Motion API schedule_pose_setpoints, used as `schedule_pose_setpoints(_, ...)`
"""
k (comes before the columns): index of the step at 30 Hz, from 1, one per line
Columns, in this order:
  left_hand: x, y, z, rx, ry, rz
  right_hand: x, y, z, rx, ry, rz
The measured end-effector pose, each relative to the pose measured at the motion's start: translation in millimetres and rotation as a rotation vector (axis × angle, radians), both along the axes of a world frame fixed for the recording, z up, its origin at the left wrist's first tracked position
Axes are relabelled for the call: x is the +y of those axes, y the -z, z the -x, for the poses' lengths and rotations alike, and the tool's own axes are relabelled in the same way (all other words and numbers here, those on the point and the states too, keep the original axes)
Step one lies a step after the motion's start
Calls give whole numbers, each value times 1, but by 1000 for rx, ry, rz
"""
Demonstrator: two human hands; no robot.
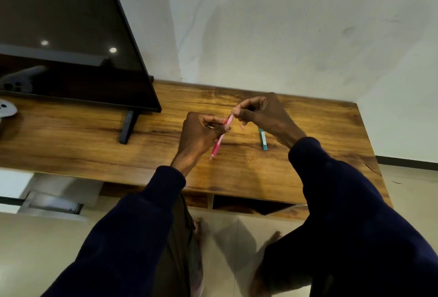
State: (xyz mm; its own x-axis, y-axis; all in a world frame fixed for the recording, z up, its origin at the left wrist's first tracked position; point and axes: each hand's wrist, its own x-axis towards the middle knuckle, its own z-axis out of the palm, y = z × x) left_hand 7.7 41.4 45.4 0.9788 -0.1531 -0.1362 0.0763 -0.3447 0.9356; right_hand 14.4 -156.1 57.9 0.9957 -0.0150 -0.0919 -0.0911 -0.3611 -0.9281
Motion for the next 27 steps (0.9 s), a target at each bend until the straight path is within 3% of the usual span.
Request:
schedule_pose_setpoints(4,-1,1,-1,-2,-4,5,2,3,-2,-2,16,25)
schedule_pose_setpoints(9,7,11,3,31,-49,-1,-14,-2,-7,-123,141,-102)
schedule_pose_setpoints(16,15,22,-3,110,-113,71,-5,45,-4,37,56,378)
schedule_pose_setpoints(21,8,30,-8,107,-100,31,8,70,-9,31,48,537)
schedule_pose_setpoints(27,8,35,-9,154,-126,40,8,73,-14,5,76,569)
